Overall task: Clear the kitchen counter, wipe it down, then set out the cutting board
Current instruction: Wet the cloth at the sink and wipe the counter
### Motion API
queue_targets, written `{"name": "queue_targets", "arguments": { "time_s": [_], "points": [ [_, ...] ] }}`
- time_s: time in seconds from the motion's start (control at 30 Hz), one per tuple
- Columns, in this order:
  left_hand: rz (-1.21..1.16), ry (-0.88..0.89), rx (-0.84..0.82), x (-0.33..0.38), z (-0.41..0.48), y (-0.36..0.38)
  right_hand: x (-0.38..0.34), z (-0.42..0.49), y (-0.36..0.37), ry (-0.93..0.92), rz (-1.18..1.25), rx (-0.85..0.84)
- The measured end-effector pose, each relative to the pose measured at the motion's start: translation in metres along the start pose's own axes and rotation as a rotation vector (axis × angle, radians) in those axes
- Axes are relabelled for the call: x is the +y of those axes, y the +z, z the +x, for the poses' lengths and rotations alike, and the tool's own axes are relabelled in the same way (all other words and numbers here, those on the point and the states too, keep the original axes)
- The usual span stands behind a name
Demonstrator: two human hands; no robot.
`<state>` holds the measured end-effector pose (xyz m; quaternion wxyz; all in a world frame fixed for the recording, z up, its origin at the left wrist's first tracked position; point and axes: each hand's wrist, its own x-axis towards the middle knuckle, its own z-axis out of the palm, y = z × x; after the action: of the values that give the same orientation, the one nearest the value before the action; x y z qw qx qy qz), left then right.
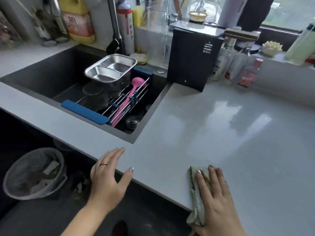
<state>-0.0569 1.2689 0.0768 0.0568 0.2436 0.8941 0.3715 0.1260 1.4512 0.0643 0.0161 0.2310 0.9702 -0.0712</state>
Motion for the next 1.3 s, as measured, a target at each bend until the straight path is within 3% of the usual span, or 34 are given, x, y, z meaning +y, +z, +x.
{"name": "queue_targets", "arguments": {
  "time_s": [0.3, 0.47, 0.63, 0.77, 0.97, 1.13, 1.3],
  "points": [
    [-0.028, 0.010, -0.035, -0.057, 0.047, -0.051, -0.134, 0.085, 0.022, 0.046, 0.076, 0.000],
    [-0.067, 0.038, -0.042, -0.076, 0.061, -0.071, -0.176, 0.112, 0.032, 0.151, 0.131, 0.039],
    [-0.098, 0.067, -0.050, -0.082, 0.068, -0.080, -0.207, 0.124, 0.035, 0.129, 0.205, 0.098],
    [-0.136, 0.104, -0.092, -0.071, 0.071, -0.075, -0.195, 0.111, 0.026, 0.060, 0.385, 0.169],
    [-0.171, 0.168, -0.205, -0.028, 0.064, -0.046, -0.173, 0.066, 0.013, -0.042, 0.610, 0.111],
    [-0.175, 0.230, -0.276, 0.017, 0.046, -0.017, -0.118, 0.027, -0.019, 0.239, 0.963, 0.213],
    [-0.156, 0.232, -0.291, 0.064, 0.007, 0.017, 0.009, -0.018, -0.052, 0.405, 0.856, 0.435]
  ]
}}
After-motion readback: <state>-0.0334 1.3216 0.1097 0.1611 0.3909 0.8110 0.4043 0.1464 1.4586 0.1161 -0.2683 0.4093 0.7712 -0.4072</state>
